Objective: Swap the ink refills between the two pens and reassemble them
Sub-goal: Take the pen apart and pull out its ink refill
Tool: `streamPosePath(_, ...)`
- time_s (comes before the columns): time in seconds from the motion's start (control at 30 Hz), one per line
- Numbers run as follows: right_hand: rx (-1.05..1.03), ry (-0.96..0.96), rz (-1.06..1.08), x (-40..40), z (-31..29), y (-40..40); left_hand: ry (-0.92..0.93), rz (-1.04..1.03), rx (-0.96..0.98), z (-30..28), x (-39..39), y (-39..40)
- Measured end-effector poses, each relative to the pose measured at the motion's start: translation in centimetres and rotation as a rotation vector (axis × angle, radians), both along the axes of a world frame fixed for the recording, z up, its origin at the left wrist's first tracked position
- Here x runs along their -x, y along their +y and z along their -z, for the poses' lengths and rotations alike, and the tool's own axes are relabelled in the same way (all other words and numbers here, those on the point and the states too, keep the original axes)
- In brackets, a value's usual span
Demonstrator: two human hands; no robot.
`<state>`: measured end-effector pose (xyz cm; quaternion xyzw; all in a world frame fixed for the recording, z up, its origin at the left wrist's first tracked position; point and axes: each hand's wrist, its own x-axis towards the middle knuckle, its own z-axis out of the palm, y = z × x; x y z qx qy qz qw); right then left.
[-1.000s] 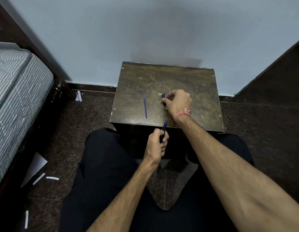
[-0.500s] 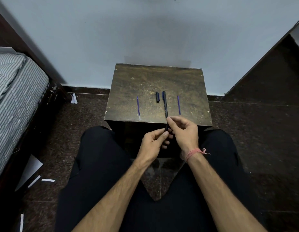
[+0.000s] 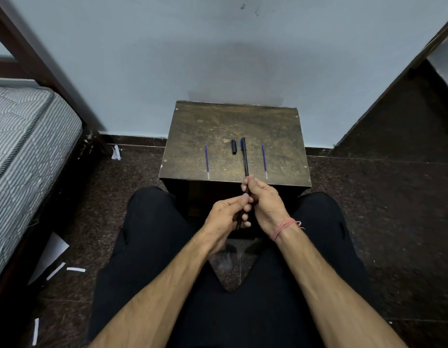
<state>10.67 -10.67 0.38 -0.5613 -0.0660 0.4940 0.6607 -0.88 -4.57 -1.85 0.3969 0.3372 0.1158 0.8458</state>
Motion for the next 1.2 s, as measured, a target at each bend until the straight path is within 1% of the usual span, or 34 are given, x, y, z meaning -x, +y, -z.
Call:
streamPosePath(0.13, -0.095, 0.132, -0.003, 0.0, -0.1, 0.0, -0.079, 0.024, 0.128, -0.5, 0.3, 0.3)
streamPosePath(0.27, -0.154, 0.231, -0.008, 0.0, 0.0, 0.0, -0.12, 0.035, 0.192, -0.6, 0.4, 0.4)
streamPosePath(0.37, -0.184, 0.284, -0.012, 0.0, 0.2, -0.1, -0.159, 0.046, 0.238, -0.6, 0.6, 0.4)
streamPosePath(0.43, -0.186, 0.286, -0.02, 0.1, 0.4, 0.0, -0.168, 0.044, 0.254, -0.4, 0.7, 0.5)
streamPosePath(0.5, -0.164, 0.205, -0.015, 0.1, 0.5, 0.1, -0.147, 0.009, 0.219, 0.1, 0.6, 0.5)
streamPosePath(0.53, -0.135, 0.12, -0.004, 0.2, 0.5, 0.2, -0.126, -0.025, 0.181, 0.3, 0.5, 0.5)
streamPosePath(0.57, -0.09, 0.012, 0.012, 0.2, 0.7, 0.3, -0.095, -0.062, 0.128, 0.6, 0.4, 0.4)
streamPosePath(0.63, 0.018, -0.183, 0.063, 0.5, 0.9, 0.3, 0.018, -0.107, -0.05, 0.9, 0.2, 0.3)
streamPosePath(0.67, 0.05, -0.225, 0.083, 0.6, 1.0, 0.2, 0.077, -0.104, -0.151, 1.0, 0.1, 0.2)
streamPosePath(0.7, 0.061, -0.224, 0.091, 0.7, 1.1, 0.1, 0.107, -0.092, -0.217, 1.0, 0.1, 0.1)
streamPosePath(0.73, 0.05, -0.186, 0.087, 0.8, 1.0, 0.1, 0.102, -0.076, -0.227, 0.9, 0.0, 0.0)
streamPosePath(0.77, 0.02, -0.12, 0.081, 0.8, 0.9, 0.1, 0.063, -0.057, -0.179, 0.7, 0.0, 0.0)
streamPosePath(0.9, -0.168, 0.223, 0.064, 0.3, 0.2, 0.1, -0.159, 0.052, 0.199, -0.7, 0.3, 0.7)
streamPosePath(0.97, -0.232, 0.343, 0.022, 0.1, -0.1, 0.1, -0.223, 0.087, 0.322, -1.0, 0.5, 1.0)
streamPosePath(1.0, -0.241, 0.352, 0.0, 0.0, -0.2, 0.1, -0.229, 0.086, 0.339, -1.2, 0.6, 1.1)
streamPosePath(1.03, -0.226, 0.318, -0.019, -0.1, -0.3, 0.1, -0.222, 0.076, 0.328, -1.2, 0.6, 1.0)
streamPosePath(1.1, -0.161, 0.19, -0.038, 0.0, -0.2, 0.3, -0.194, 0.048, 0.259, -1.2, 0.5, 0.9)
streamPosePath(1.2, -0.139, 0.087, 0.055, 0.0, 0.7, 0.2, -0.151, 0.007, 0.181, -1.0, 0.3, 0.5)
